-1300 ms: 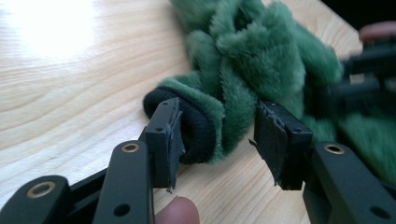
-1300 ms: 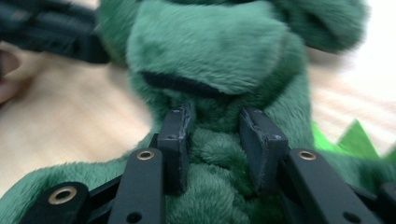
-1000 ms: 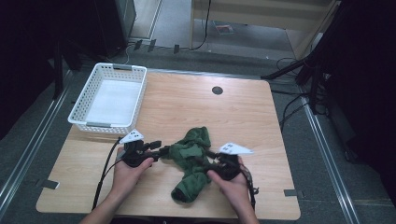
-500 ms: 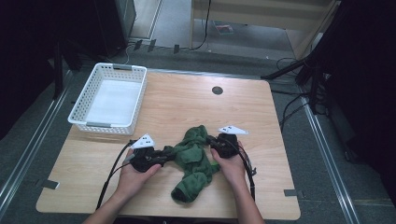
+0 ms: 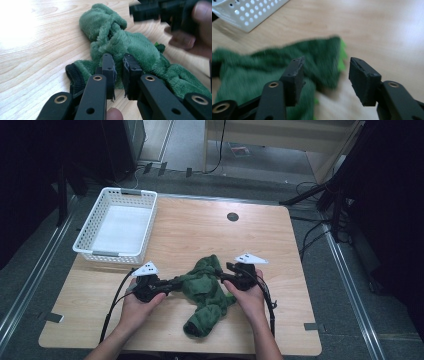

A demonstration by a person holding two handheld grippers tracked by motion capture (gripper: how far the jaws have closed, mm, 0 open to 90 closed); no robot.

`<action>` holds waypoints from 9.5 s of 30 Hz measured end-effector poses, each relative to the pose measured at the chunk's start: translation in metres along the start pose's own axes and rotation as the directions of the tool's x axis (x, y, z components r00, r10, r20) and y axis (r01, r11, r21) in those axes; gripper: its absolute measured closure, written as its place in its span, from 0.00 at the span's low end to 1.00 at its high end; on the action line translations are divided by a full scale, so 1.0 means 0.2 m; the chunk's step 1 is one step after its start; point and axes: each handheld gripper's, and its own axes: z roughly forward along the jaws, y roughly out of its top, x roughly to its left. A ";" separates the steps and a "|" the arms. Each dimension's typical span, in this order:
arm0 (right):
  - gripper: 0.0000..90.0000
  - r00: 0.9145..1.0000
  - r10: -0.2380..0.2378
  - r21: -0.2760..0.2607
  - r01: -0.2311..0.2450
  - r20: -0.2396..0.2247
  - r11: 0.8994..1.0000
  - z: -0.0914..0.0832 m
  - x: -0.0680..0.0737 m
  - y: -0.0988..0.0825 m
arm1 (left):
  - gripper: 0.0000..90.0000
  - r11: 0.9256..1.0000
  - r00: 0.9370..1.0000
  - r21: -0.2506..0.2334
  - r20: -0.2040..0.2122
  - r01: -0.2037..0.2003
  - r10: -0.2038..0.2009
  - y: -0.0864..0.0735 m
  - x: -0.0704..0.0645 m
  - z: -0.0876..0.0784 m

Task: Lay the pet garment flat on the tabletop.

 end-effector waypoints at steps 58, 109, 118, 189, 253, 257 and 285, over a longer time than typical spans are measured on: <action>0.86 1.000 -0.010 -0.030 0.010 0.004 0.999 0.01 0.17 0.10 | 0.64 0.994 0.986 -0.077 -0.142 0.080 -0.090 0.01 0.14 -0.11; 0.58 0.978 -0.208 0.167 0.211 -0.031 0.963 0.19 0.35 0.30 | 0.83 0.993 1.000 0.119 -0.005 -0.016 0.017 -0.05 -0.01 0.11; 0.98 0.980 -0.179 0.272 0.150 0.085 0.950 0.29 0.13 0.27 | 0.93 0.989 0.999 0.148 -0.031 0.020 -0.016 -0.06 0.01 0.11; 0.90 0.991 -0.014 0.158 -0.007 0.133 0.987 0.29 -0.23 0.19 | 0.80 0.985 0.976 0.138 -0.204 0.106 -0.076 0.42 0.14 0.69; 0.71 0.991 0.069 -0.066 -0.061 0.119 0.996 -0.11 -0.11 0.06 | 0.64 0.996 0.983 0.027 -0.164 0.089 -0.083 0.25 0.09 0.26; 0.71 0.992 0.016 -0.136 0.002 0.128 0.991 -0.14 -0.05 0.14 | 0.63 0.999 0.981 -0.016 -0.186 0.049 -0.051 0.31 0.04 0.30; 0.82 0.954 -0.278 0.144 0.293 -0.114 0.945 -0.07 0.60 -0.25 | 0.56 0.999 0.984 -0.012 -0.170 0.046 -0.048 -0.06 -0.02 -0.05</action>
